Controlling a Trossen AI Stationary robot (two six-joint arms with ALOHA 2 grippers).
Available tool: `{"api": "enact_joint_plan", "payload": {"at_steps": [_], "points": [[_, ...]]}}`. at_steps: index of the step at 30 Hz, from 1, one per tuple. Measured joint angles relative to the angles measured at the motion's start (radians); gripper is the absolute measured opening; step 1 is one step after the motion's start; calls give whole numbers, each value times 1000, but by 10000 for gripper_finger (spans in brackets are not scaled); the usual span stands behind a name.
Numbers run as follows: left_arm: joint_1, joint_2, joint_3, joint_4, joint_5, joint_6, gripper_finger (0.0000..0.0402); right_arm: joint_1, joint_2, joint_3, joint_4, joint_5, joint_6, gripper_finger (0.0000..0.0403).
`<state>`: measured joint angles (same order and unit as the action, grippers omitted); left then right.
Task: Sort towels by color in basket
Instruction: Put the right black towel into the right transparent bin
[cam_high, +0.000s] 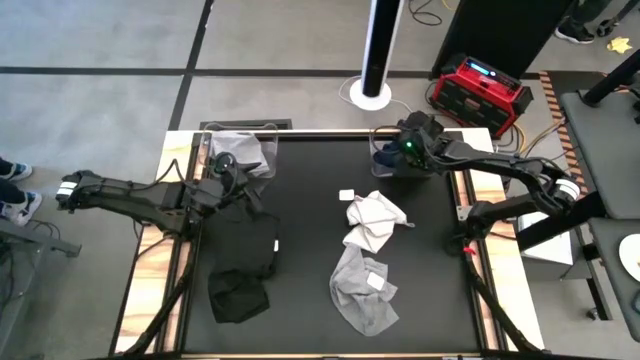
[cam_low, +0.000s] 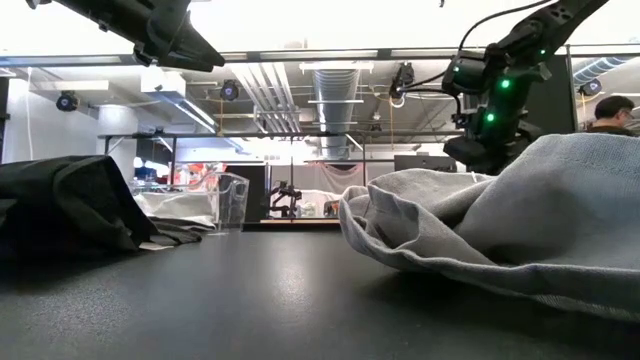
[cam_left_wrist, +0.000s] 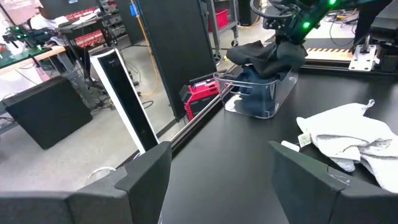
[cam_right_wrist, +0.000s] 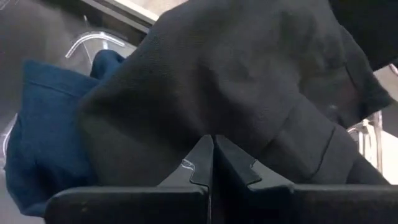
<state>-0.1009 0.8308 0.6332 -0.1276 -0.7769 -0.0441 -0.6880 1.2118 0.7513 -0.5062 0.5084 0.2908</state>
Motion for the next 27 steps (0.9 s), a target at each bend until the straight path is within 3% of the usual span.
{"api": "enact_joint_plan", "payload": {"at_steps": [27], "points": [[0,0,0,0,0,-3,245,0,2,-98,67,-15,50,9]]}}
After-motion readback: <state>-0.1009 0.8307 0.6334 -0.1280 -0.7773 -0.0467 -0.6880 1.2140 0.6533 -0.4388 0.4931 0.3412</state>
